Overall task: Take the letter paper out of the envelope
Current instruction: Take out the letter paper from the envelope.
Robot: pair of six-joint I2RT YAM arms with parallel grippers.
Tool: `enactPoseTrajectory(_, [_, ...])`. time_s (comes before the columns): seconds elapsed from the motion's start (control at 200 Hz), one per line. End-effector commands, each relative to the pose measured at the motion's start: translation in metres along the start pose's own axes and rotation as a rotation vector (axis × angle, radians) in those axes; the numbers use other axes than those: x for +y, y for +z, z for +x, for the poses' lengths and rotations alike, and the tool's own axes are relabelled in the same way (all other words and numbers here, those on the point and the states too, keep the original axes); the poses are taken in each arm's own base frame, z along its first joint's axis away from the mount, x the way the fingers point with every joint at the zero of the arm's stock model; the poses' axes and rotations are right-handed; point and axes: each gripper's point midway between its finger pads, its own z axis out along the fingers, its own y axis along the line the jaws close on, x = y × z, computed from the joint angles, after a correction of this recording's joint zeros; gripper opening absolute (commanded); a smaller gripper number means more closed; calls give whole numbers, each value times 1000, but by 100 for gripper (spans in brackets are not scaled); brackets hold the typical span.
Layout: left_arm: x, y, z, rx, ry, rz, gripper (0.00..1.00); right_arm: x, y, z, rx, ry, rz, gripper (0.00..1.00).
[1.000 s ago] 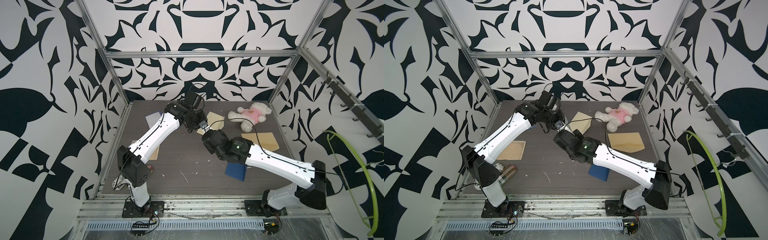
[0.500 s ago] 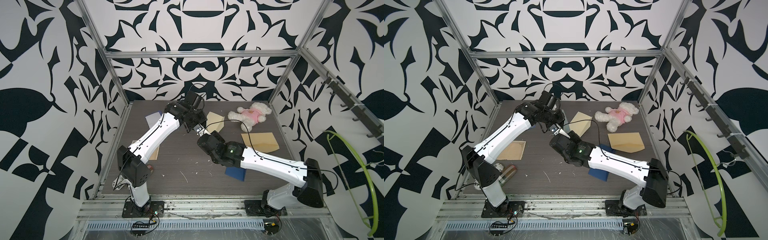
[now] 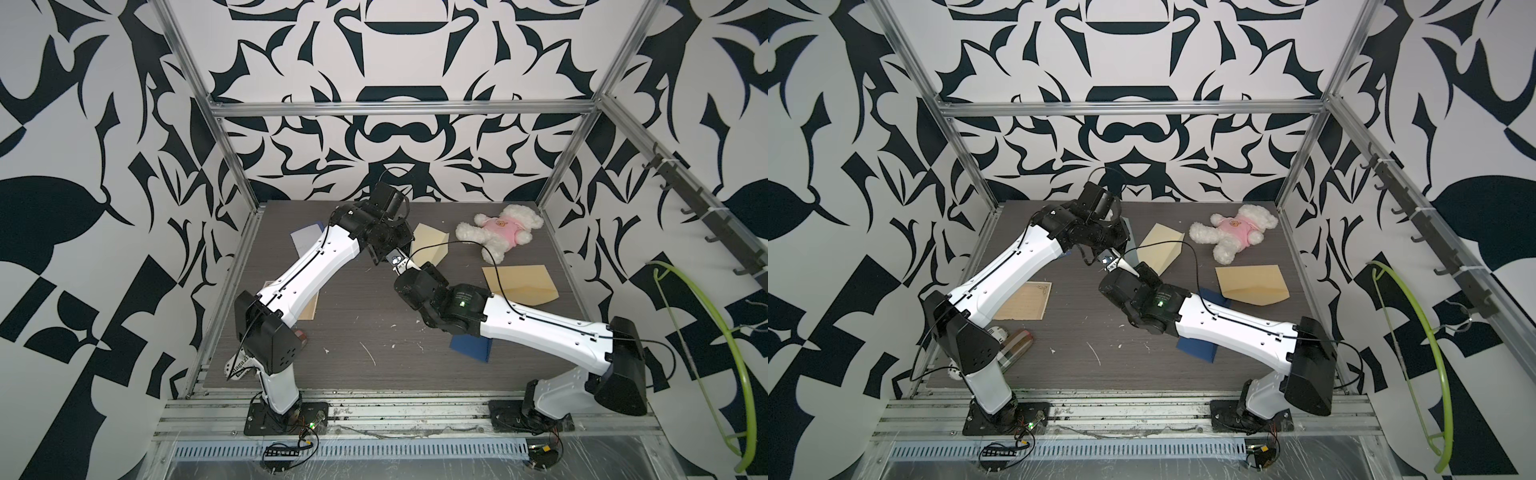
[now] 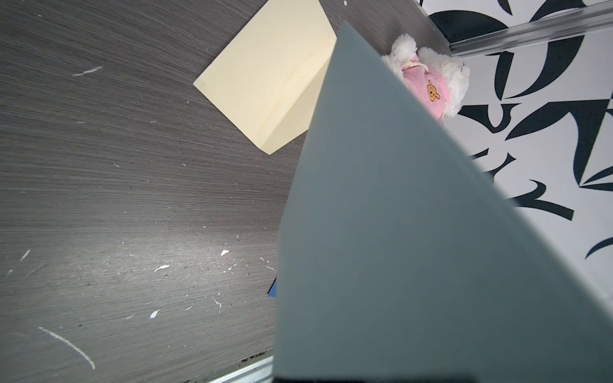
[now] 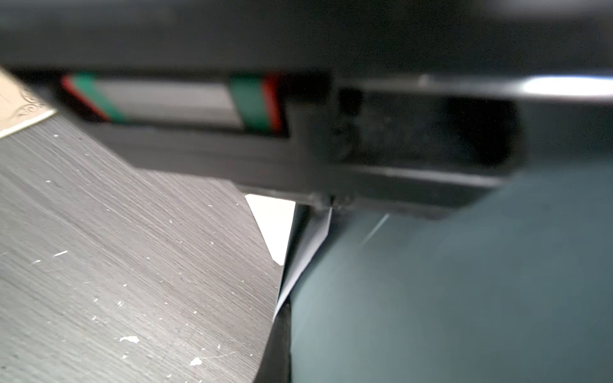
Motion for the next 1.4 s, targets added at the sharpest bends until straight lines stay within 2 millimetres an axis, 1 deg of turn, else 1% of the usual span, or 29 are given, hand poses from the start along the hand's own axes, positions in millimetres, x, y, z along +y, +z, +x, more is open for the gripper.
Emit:
enactPoseTrajectory(0.0, [-6,-15,2,-15,0,20,0,-3,-6,-9,-27,149,-102,0])
enactPoseTrajectory(0.26, [-17,-30,0,-37,-5,60,0,13,0,6,54,270,-277,0])
enactPoseTrajectory(0.355, [-20,-34,-1,-42,-4,68,0,14,6,15,96,322,-321,0])
enactPoseTrajectory(0.45, [-25,-40,-2,-49,-5,84,0,14,12,22,131,346,-339,0])
enactPoseTrajectory(0.62, [-31,-44,-4,-50,-7,99,0,14,16,23,172,355,-339,0])
enactPoseTrajectory(0.765, [-27,-40,-3,-42,-8,81,0,4,11,17,146,376,-313,0])
enactPoseTrajectory(0.835, [-25,-38,-3,-41,-6,71,0,-3,6,15,128,365,-292,0])
enactPoseTrajectory(0.925, [-24,-36,-3,-40,-5,66,0,-8,2,11,115,346,-287,0])
enactPoseTrajectory(0.995, [-25,-35,-5,-42,3,62,0,-9,3,14,129,320,-276,0])
enactPoseTrajectory(1.11, [-29,-38,-10,-58,29,47,0,-11,6,25,168,295,-245,0])
enactPoseTrajectory(1.209, [-28,-39,-14,-69,58,21,0,-12,3,32,177,297,-245,0])
enactPoseTrajectory(1.394, [-21,-35,-15,-59,110,-43,0,-16,-6,33,185,310,-284,0])
